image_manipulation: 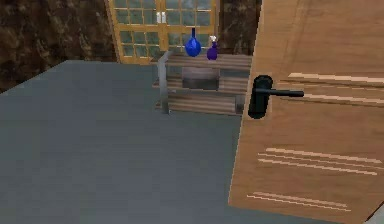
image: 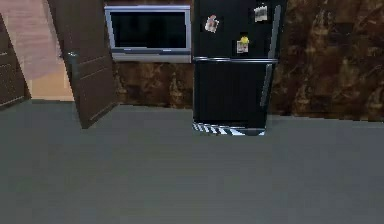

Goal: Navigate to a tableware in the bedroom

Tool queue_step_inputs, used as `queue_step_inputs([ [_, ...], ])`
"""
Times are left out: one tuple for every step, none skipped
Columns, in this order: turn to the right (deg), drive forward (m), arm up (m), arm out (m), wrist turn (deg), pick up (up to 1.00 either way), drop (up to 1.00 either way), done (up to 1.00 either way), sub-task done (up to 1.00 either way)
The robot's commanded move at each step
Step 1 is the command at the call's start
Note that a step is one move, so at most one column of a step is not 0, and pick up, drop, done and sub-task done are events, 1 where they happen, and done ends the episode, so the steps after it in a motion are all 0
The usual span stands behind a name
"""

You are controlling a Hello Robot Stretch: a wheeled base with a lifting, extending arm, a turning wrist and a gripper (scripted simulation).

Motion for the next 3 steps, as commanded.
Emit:
queue_step_inputs([
  [12.0,0.00,0.00,0.00,0.0,0.00,0.00,0.00,0.00],
  [0.0,0.20,0.00,0.00,0.0,0.00,0.00,0.00,0.00],
  [-45.0,0.00,0.00,0.00,0.0,0.00,0.00,0.00,0.00],
])
